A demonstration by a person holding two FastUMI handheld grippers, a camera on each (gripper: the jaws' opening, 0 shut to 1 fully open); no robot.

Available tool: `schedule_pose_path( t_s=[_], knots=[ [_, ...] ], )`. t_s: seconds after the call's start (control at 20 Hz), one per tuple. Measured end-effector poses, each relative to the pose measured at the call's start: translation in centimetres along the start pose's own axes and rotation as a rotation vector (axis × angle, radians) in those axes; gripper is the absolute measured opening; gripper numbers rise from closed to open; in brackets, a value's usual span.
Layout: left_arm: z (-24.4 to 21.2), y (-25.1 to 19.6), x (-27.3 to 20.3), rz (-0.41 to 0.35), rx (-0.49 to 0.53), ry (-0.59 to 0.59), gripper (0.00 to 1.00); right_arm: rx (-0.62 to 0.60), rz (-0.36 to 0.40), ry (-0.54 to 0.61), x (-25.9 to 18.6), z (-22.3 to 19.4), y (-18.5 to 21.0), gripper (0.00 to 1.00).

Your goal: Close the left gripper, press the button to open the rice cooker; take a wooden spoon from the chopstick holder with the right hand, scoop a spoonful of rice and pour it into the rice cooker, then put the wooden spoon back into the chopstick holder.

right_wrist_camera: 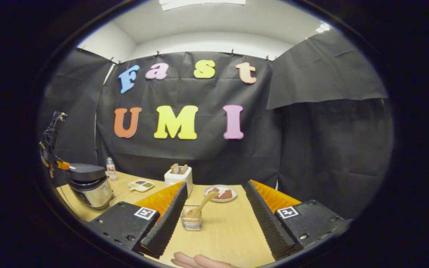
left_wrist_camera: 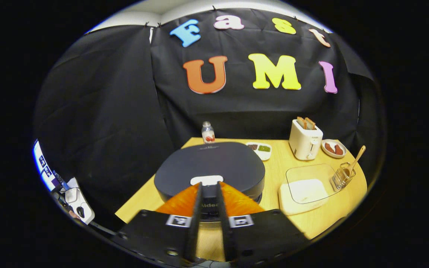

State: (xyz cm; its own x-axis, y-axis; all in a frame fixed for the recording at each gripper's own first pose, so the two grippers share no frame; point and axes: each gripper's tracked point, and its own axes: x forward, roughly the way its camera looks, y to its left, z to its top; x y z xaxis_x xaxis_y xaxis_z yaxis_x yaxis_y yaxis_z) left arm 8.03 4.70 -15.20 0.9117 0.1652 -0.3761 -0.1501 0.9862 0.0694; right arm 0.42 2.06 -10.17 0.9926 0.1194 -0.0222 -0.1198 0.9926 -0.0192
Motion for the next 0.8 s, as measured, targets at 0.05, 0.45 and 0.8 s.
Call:
schedule_pose_path(
  t_s=[0.05, 0.45, 0.8],
  knots=[
    [0.5, -0.3, -1.5, -0.011, -0.014, -0.041, 0.48, 0.016, 0.010, 0.005, 0.2, -0.3, 0.3, 0.99],
    [0.7, -2.4, -8.7, -0.088, -0.068, -0.193, 0.96, 0.001, 0.016, 0.070, 3.6, -4.6, 1.0, 0.99],
    [-2.0, -5.3, -14.4, -0.152, -0.042, -0.261, 0.96, 0.041, -0.007, 0.129, 9.2, -9.4, 1.0, 1.00]
  ],
)
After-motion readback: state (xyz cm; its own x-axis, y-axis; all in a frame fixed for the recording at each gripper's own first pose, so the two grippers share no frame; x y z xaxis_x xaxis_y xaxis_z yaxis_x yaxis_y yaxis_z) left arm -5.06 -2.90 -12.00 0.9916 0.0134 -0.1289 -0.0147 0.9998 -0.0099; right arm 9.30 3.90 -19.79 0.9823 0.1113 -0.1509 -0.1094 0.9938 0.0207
